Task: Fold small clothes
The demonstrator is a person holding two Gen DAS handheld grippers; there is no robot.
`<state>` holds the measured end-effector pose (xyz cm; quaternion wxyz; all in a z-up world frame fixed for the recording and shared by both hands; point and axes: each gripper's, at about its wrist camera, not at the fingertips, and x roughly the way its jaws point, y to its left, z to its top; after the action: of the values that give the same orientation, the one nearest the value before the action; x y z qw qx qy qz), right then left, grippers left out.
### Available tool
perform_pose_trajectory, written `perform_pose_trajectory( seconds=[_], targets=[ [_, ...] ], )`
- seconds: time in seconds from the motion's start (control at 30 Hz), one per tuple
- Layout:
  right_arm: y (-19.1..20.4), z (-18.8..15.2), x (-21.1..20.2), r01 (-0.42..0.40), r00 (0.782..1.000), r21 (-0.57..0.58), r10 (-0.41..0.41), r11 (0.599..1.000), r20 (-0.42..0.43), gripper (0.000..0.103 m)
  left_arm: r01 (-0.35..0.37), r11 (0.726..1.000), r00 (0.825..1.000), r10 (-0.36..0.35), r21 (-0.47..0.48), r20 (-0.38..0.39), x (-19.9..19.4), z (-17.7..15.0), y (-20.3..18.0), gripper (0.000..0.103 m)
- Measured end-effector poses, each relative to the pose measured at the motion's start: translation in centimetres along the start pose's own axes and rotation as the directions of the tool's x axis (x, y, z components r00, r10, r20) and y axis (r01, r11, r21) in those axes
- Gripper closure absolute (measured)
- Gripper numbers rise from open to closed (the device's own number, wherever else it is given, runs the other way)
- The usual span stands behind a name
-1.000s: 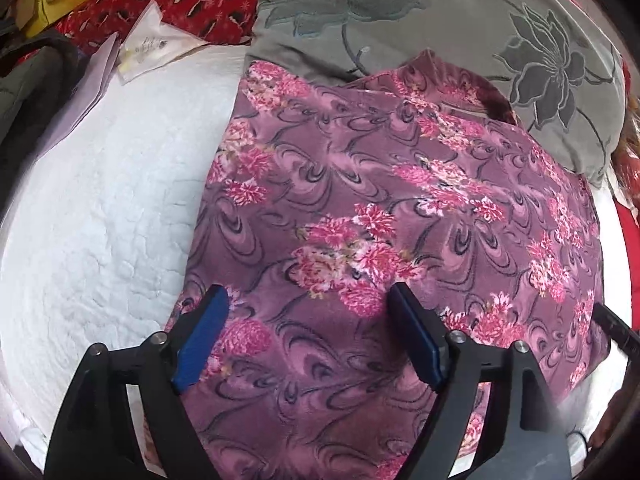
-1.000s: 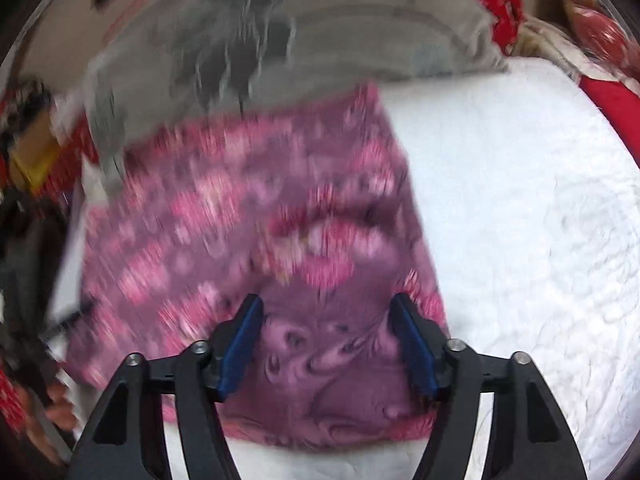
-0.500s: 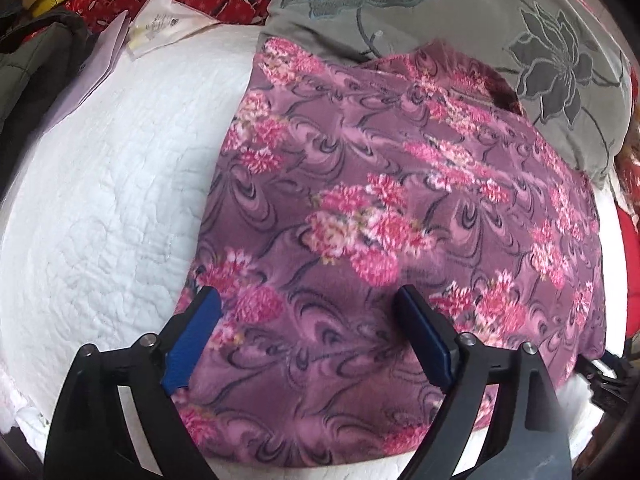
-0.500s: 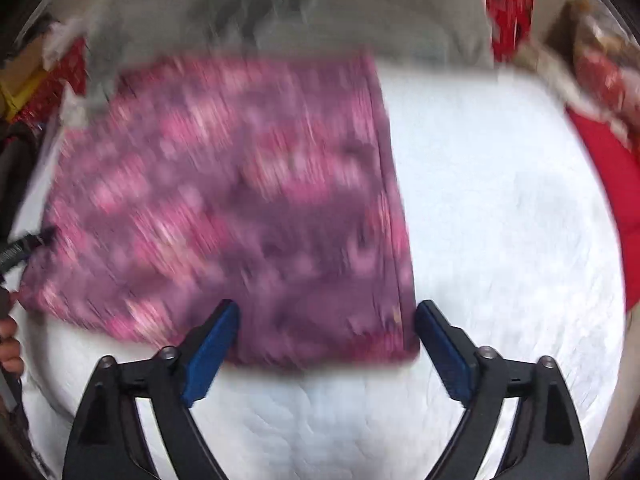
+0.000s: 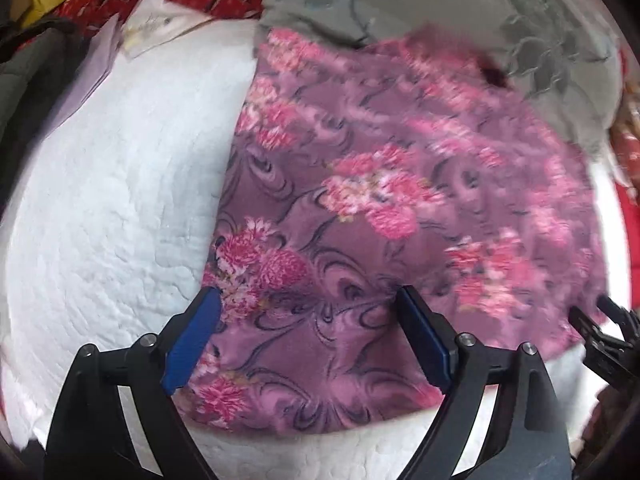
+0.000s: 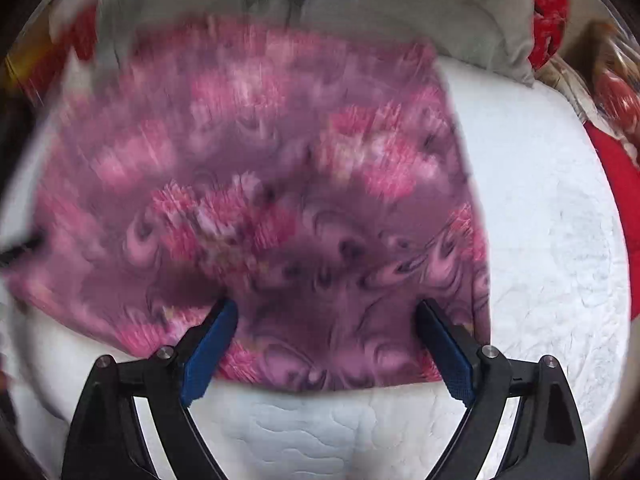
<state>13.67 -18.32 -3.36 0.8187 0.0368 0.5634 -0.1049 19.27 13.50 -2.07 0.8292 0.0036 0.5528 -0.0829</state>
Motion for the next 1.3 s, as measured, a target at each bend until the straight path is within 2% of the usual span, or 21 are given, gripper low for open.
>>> perform_pose_trajectory(
  seconds=[0.03, 0.07, 0.13, 0.2, 0.27, 0.37, 0.47, 0.53, 0.63, 0.73, 0.77, 0.8, 0.87, 0.9, 1.0, 1.13, 1.2, 1.27, 1.3],
  targets=[
    [0.6, -0.1, -1.2, 0.04, 0.997, 0.0, -0.04, 0.999, 0.068, 0.012, 0.054, 0.998, 0.998, -0.053, -0.025, 0.024, -0.9, 0.4, 1.0, 0.014],
    [1.4, 0.0, -2.0, 0.058, 0.992, -0.014, -0.056, 0.998, 0.113, 0.012, 0.078, 0.996, 0.996, -0.077, -0.045, 0.036, -1.3, 0.7, 1.7, 0.014],
    [4.3, 0.0, -3.9, 0.045, 0.98, -0.112, -0.022, 0.993, 0.197, 0.011, 0.128, 0.985, 0.991, -0.123, -0.118, 0.046, -2.0, 2.0, 4.3, 0.014],
    [7.9, -0.5, -5.0, 0.015, 0.972, -0.243, 0.043, 0.97, 0.232, 0.01, 0.161, 0.965, 0.987, -0.156, -0.206, 0.041, -2.0, 3.2, 6.9, 0.014],
    [12.2, -1.4, -5.7, -0.023, 0.962, -0.398, 0.129, 0.917, 0.241, 0.01, 0.181, 0.943, 0.983, -0.178, -0.279, 0.037, -1.8, 4.1, 9.3, 0.014],
    [18.6, -3.2, -6.0, -0.03, 0.941, -0.573, 0.217, 0.819, 0.261, 0.01, 0.199, 0.921, 0.979, -0.203, -0.335, 0.023, -1.3, 5.0, 11.3, 0.014],
    [23.5, -4.3, -5.2, 0.007, 0.934, -0.676, 0.238, 0.737, 0.268, 0.01, 0.19, 0.915, 0.98, -0.2, -0.356, 0.008, -0.7, 5.7, 13.2, 0.014],
    [25.9, -4.8, -4.5, 0.066, 0.928, -0.7, 0.215, 0.711, 0.305, 0.011, 0.184, 0.922, 0.981, -0.196, -0.342, -0.001, -0.5, 6.0, 13.7, 0.014],
    [28.2, -5.1, -3.9, 0.153, 0.9, -0.689, 0.187, 0.708, 0.393, 0.012, 0.193, 0.925, 0.977, -0.212, -0.327, -0.02, -0.2, 6.4, 14.1, 0.014],
    [29.2, -4.9, -3.7, 0.231, 0.864, -0.666, 0.165, 0.709, 0.476, 0.014, 0.227, 0.917, 0.965, -0.258, -0.327, -0.054, 0.9, 7.6, 13.9, 0.014],
    [29.4, -4.7, -3.6, 0.246, 0.854, -0.662, 0.164, 0.708, 0.493, 0.027, 0.237, 0.913, 0.961, -0.271, -0.331, -0.06, 1.3, 8.0, 13.8, 0.014],
    [29.4, -4.4, -3.4, 0.25, 0.852, -0.664, 0.166, 0.705, 0.497, 0.059, 0.243, 0.912, 0.959, -0.278, -0.331, -0.063, 1.4, 8.2, 13.7, 0.014],
    [29.2, -3.6, -3.2, 0.215, 0.86, -0.675, 0.191, 0.705, 0.474, 0.098, 0.259, 0.909, 0.952, -0.296, -0.326, -0.071, 1.9, 8.8, 13.2, 0.014],
    [28.7, -3.2, -3.3, 0.194, 0.854, -0.667, 0.21, 0.719, 0.475, 0.096, 0.274, 0.907, 0.948, -0.311, -0.319, -0.072, 2.2, 9.1, 12.7, 0.014],
    [27.0, -3.1, -4.5, 0.174, 0.815, -0.626, 0.246, 0.76, 0.525, 0.096, 0.311, 0.905, 0.935, -0.345, -0.291, -0.074, 2.8, 9.9, 11.0, 0.014],
    [26.1, -3.3, -5.5, 0.158, 0.786, -0.619, 0.281, 0.769, 0.551, 0.096, 0.336, 0.905, 0.924, -0.37, -0.259, -0.094, 4.2, 10.8, 8.0, 0.014],
    [26.0, -3.3, -5.7, 0.143, 0.784, -0.619, 0.294, 0.772, 0.547, 0.097, 0.323, 0.917, 0.927, -0.357, -0.235, -0.12, 4.9, 11.0, 6.6, 0.014],
    [25.7, -3.0, -5.7, 0.125, 0.781, -0.615, 0.305, 0.779, 0.545, 0.097, 0.293, 0.938, 0.942, -0.316, -0.187, -0.11, 4.9, 11.1, 5.3, 0.015],
    [25.5, -2.9, -5.7, 0.113, 0.781, -0.611, 0.31, 0.783, 0.542, 0.097, 0.281, 0.95, 0.951, -0.294, -0.14, -0.09, 4.5, 11.0, 4.4, 0.021]
  ],
)
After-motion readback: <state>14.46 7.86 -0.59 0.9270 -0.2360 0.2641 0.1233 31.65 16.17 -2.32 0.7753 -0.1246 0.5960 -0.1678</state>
